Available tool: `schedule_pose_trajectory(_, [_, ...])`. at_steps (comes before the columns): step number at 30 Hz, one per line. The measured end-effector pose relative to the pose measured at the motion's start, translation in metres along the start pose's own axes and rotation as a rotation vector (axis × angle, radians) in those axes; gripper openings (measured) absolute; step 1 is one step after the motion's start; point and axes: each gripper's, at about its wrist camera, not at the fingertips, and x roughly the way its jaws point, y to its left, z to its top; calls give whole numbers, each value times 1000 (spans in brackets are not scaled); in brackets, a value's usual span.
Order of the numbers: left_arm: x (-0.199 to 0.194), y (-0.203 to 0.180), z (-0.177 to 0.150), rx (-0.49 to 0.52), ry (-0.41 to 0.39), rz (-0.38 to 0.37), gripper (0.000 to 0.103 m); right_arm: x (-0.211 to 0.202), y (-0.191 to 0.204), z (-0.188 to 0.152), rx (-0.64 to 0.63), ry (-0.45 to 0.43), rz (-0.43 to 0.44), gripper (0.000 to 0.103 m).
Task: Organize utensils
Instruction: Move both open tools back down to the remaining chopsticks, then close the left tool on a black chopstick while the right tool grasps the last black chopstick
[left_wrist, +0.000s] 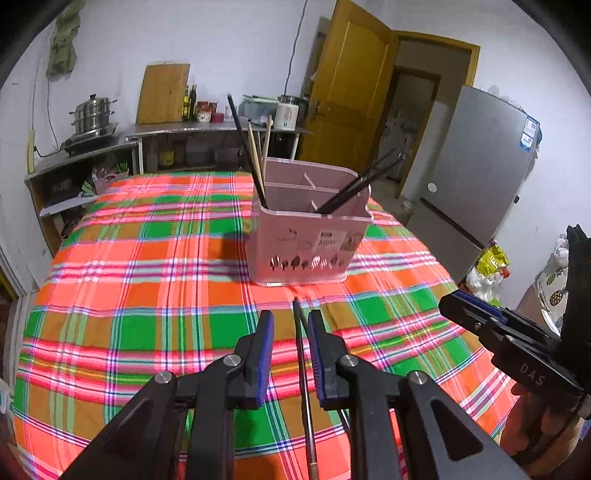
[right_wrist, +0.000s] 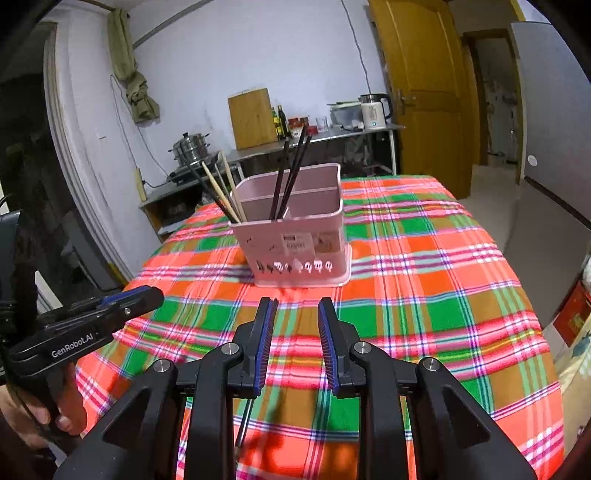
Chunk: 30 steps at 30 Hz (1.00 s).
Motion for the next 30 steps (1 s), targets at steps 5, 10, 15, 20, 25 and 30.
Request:
schedule_pose_trajectory(5, [20, 6, -13, -19, 56, 0, 18, 9, 5, -12, -15, 36, -4, 25])
schedule_pose_trajectory(10, [47, 7, -26, -15, 128, -12, 18, 20, 2, -19, -4, 69, -2, 25])
schedule_pose_trajectory(15, [72, 3, -36, 1, 187, -18, 18, 28, -3, -24, 8, 88, -7, 25])
schedule_pose_trajectory(20, [95, 0, -39, 5, 222, -15, 18, 34, -8, -28, 25, 107, -18, 25])
schedule_pose_trajectory(25, [108, -3, -39, 24, 233, -8, 14, 40, -10, -30, 34, 121, -20, 25])
schedule_pose_trajectory(30, [104, 4, -40, 4, 214, 17, 5, 48, -6, -32, 28, 136, -13, 25])
